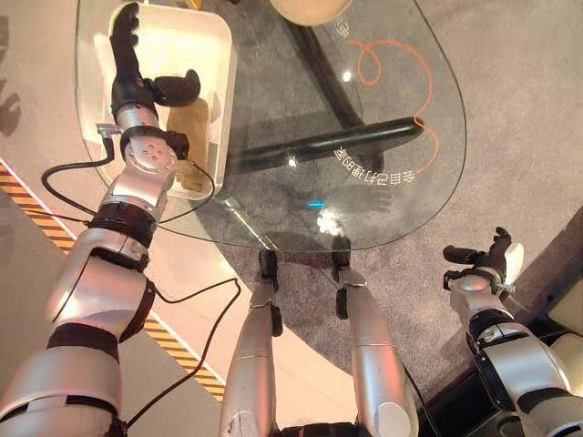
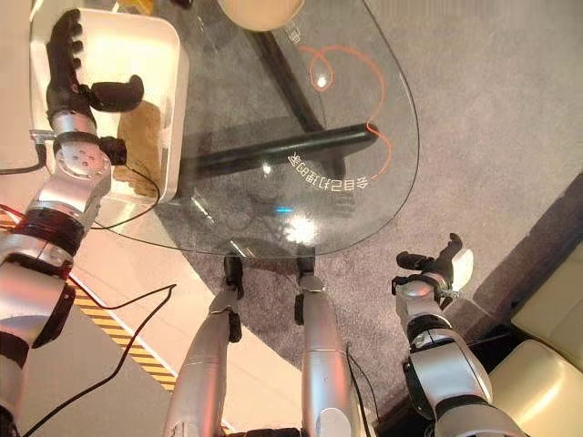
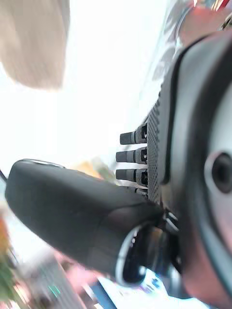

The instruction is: Wipe the table with a cloth and put it in the basket.

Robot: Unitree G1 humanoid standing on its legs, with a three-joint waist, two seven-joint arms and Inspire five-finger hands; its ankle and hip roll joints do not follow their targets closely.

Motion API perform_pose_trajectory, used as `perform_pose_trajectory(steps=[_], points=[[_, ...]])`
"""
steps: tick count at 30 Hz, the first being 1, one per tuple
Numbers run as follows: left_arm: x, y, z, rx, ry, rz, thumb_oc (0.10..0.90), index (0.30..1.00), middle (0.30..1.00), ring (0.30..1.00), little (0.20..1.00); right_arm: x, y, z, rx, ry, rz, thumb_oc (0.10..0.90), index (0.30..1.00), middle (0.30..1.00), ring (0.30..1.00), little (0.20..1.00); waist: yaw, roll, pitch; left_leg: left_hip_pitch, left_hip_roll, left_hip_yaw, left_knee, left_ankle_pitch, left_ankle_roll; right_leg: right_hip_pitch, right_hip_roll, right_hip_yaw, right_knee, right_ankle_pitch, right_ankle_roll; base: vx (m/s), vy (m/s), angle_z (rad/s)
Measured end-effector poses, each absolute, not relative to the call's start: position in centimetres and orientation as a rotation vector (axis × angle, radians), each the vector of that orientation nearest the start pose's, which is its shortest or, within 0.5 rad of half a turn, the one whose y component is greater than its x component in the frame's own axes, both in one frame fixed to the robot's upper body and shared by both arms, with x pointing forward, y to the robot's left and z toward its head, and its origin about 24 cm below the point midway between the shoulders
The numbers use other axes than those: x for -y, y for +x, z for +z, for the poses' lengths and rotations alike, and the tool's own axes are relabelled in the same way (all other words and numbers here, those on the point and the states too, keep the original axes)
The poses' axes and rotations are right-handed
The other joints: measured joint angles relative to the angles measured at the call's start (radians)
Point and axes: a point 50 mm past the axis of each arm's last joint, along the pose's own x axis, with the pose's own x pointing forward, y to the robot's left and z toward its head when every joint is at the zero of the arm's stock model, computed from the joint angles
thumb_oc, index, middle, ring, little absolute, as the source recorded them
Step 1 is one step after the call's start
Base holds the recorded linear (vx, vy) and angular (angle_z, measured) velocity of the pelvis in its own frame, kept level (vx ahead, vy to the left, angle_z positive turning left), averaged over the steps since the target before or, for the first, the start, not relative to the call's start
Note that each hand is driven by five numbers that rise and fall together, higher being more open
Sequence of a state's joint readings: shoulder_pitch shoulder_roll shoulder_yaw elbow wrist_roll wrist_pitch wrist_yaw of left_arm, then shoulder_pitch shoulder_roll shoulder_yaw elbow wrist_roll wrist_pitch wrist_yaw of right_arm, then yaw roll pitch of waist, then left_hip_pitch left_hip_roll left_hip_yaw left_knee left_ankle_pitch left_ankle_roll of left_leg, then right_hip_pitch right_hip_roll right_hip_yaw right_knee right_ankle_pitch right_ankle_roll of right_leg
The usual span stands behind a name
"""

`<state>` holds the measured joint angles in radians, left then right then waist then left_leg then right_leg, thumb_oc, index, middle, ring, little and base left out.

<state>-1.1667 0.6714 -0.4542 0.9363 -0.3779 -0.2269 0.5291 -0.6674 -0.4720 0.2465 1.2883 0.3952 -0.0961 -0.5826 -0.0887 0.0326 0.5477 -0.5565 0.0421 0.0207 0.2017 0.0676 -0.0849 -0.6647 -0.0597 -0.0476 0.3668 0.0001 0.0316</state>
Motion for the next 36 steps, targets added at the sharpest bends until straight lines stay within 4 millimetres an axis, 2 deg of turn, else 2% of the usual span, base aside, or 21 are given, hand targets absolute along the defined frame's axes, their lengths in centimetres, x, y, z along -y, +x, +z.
perform_pose_trajectory(steps=[4, 7, 11, 14, 20, 22, 24, 26, 28, 29, 31, 33, 34, 36], points=[[-26.4, 38.5, 27.6, 0.545, 0.377, 0.552, 0.800, 0.900, 0.900, 0.900, 0.900, 31.1, 29.5, -0.6, -0.495, -0.366, -0.791, 0.800, 0.900, 0.900, 0.900, 0.900, 0.003, 0.000, -0.001, 0.118, 0.009, 0.003, -0.067, 0.012, -0.002, 0.120, 0.009, -0.002, -0.073, 0.012, 0.011, 0.02, -0.018, -0.04], [-28.0, 37.9, 27.2, 0.529, 0.371, 0.596, 0.800, 0.900, 0.900, 0.900, 0.900, 31.6, 28.1, -1.9, -0.551, -0.348, -0.795, 0.800, 0.900, 0.900, 0.900, 0.900, 0.004, 0.000, -0.002, 0.226, 0.015, 0.008, -0.127, 0.023, 0.000, 0.226, 0.012, -0.008, -0.128, 0.030, 0.006, 0.07, 0.011, -0.03], [-29.9, 37.0, 28.3, 0.552, 0.377, 0.645, 0.800, 0.900, 0.900, 0.900, 0.900, 32.3, 26.8, -2.9, -0.598, -0.332, -0.809, 0.800, 0.900, 0.900, 0.900, 0.900, 0.008, 0.005, -0.008, 0.300, 0.016, 0.012, -0.169, 0.029, 0.003, 0.307, 0.010, -0.018, -0.181, 0.036, 0.011, 0.07, 0.024, 0.02], [-31.2, 36.1, 29.1, 0.577, 0.315, 0.686, 0.800, 0.900, 0.900, 0.900, 0.900, 32.7, 25.6, -3.8, -0.636, -0.313, -0.814, 0.800, 0.900, 0.900, 0.900, 0.900, 0.024, 0.008, -0.010, 0.365, 0.014, 0.014, -0.194, 0.030, 0.004, 0.369, 0.005, -0.024, -0.200, 0.037, 0.011, 0.07, 0.022, 0.01], [-33.7, 34.8, 26.2, 0.514, 0.259, 0.725, 0.800, 0.900, 0.900, 0.900, 0.900, 33.7, 23.1, -5.2, -0.710, -0.328, -0.809, 0.800, 0.900, 0.900, 0.900, 0.900, 0.037, 0.045, -0.049, 0.476, 0.016, 0.010, -0.242, 0.030, 0.003, 0.508, 0.006, -0.042, -0.291, 0.046, 0.017, 0.09, 0.017, 0.07], [-34.9, 34.0, 23.6, 0.446, 0.249, 0.731, 0.800, 0.900, 0.900, 0.900, 0.900, 34.1, 21.4, -6.3, -0.761, -0.350, -0.792, 0.800, 0.900, 0.900, 0.900, 0.900, 0.039, 0.063, -0.122, 0.488, 0.018, -0.003, -0.272, 0.030, 0.003, 0.529, 0.007, -0.057, -0.327, 0.047, 0.018, 0.12, -0.025, 0.15], [-36.4, 32.5, 20.5, 0.374, 0.252, 0.750, 0.800, 0.900, 0.900, 0.900, 0.900, 34.1, 19.8, -7.3, -0.811, -0.380, -0.768, 0.800, 0.900, 0.900, 0.900, 0.900, 0.040, 0.069, -0.155, 0.537, 0.020, -0.003, -0.287, 0.030, 0.003, 0.594, 0.010, -0.061, -0.371, 0.053, 0.021, 0.12, -0.026, 0.08], [-37.5, 31.2, 17.7, 0.297, 0.240, 0.755, 0.800, 0.900, 0.900, 0.900, 0.900, 34.1, 17.8, -8.5, -0.877, -0.415, -0.746, 0.800, 0.900, 0.900, 0.900, 0.900, 0.046, 0.063, -0.218, 0.547, 0.018, -0.005, -0.287, 0.026, -0.002, 0.631, 0.009, -0.077, -0.415, 0.060, 0.023, 0.08, 0.001, 0.18], [-38.2, 30.2, 15.6, 0.237, 0.205, 0.770, 0.800, 0.900, 0.900, 0.900, 0.900, 34.0, 15.9, -9.5, -0.942, -0.445, -0.719, 0.800, 0.900, 0.900, 0.900, 0.900, 0.059, 0.050, -0.248, 0.576, 0.015, -0.005, -0.287, 0.026, -0.002, 0.678, 0.007, -0.082, -0.446, 0.064, 0.024, 0.06, 0.002, 0.11], [-38.5, 29.9, 15.0, 0.218, 0.203, 0.776, 0.800, 0.900, 0.900, 0.900, 0.900, 33.9, 15.5, -9.7, -0.954, -0.451, -0.710, 0.800, 0.900, 0.900, 0.900, 0.900, 0.062, 0.046, -0.256, 0.582, 0.015, -0.005, -0.288, 0.025, -0.003, 0.688, 0.007, -0.084, -0.452, 0.064, 0.024, 0.08, -0.004, 0.05], [-39.5, 28.0, 11.9, 0.119, 0.188, 0.790, 0.800, 0.900, 0.900, 0.900, 0.900, 33.6, 14.4, -10.4, -0.994, -0.477, -0.679, 0.800, 0.900, 0.900, 0.900, 0.900, 0.080, 0.035, -0.304, 0.590, 0.017, -0.005, -0.288, 0.017, -0.006, 0.696, 0.010, -0.084, -0.452, 0.060, 0.028, 0.06, -0.011, 0.01], [-39.3, 26.0, 7.6, -0.001, 0.141, 0.771, 0.800, 0.900, 0.900, 0.900, 0.900, 33.2, 13.3, -11.1, -1.039, -0.476, -0.652, 0.800, 0.900, 0.900, 0.900, 0.900, 0.088, 0.027, -0.341, 0.603, 0.015, -0.006, -0.288, 0.015, -0.005, 0.709, 0.009, -0.085, -0.453, 0.058, 0.031, 0.02, -0.005, 0.01], [-39.1, 25.6, 6.5, -0.041, 0.133, 0.759, 0.800, 0.900, 0.900, 0.900, 0.900, 33.0, 13.0, -11.3, -1.051, -0.475, -0.642, 0.800, 0.900, 0.900, 0.900, 0.900, 0.090, 0.024, -0.342, 0.611, 0.015, -0.006, -0.288, 0.014, -0.003, 0.717, 0.008, -0.085, -0.453, 0.057, 0.032, 0.03, -0.001, 0.08], [-38.2, 23.1, 1.4, -0.246, 0.089, 0.708, 0.800, 0.900, 0.900, 0.900, 0.900, 32.1, 11.7, -12.2, -1.102, -0.474, -0.586, 0.800, 0.900, 0.900, 0.900, 0.900, 0.098, 0.016, -0.375, 0.615, 0.016, -0.014, -0.288, -0.001, 0.004, 0.722, 0.008, -0.086, -0.458, 0.047, 0.040, 0.02, 0.007, 0.05]])
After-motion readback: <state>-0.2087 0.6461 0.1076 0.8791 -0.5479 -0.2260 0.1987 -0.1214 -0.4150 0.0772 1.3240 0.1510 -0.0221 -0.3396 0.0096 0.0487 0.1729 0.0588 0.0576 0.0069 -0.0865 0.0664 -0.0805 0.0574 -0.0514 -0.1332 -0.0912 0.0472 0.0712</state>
